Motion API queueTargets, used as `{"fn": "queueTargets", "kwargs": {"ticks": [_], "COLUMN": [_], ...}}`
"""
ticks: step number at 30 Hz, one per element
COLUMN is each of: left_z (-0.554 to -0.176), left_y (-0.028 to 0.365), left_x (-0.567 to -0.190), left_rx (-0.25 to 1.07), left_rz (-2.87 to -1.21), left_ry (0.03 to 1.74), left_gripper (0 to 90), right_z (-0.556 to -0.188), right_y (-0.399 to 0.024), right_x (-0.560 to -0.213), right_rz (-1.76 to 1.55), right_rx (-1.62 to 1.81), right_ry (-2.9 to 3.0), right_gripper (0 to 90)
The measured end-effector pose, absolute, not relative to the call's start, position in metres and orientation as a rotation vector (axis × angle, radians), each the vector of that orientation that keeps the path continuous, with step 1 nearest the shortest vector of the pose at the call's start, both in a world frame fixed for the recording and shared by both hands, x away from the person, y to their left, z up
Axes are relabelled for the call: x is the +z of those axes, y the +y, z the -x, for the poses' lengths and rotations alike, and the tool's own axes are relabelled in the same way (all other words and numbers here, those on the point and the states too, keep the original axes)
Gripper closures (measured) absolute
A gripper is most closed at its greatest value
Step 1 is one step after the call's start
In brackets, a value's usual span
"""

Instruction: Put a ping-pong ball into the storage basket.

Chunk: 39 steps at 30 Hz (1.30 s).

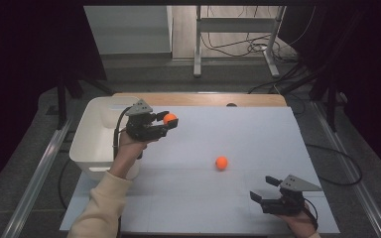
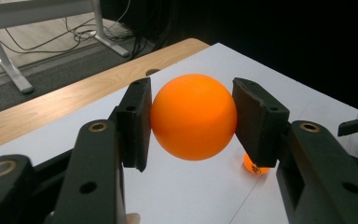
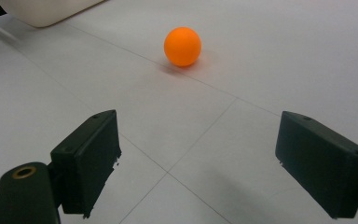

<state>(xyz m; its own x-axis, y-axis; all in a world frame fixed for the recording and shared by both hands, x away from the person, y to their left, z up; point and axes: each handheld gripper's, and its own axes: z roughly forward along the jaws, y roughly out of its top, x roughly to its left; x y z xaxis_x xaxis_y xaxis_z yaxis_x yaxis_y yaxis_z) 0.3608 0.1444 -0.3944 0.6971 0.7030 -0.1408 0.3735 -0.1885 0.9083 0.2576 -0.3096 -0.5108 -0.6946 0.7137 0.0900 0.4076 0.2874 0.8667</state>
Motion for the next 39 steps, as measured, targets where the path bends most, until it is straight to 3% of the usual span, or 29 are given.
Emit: {"fn": "queueTargets", "kwargs": {"ticks": [39], "left_z": [-0.359], "left_y": [0.180], "left_x": [-0.385], "left_rx": [0.425], "left_rz": [-1.739], "left_ry": [0.932], "left_gripper": [49.7], "right_z": [-0.258], "right_y": [-0.310], "right_x": [-0.511], "right_rz": [-1.017], "right_rx": [1.368], "right_ry": [2.245], "right_gripper": [14.3]}}
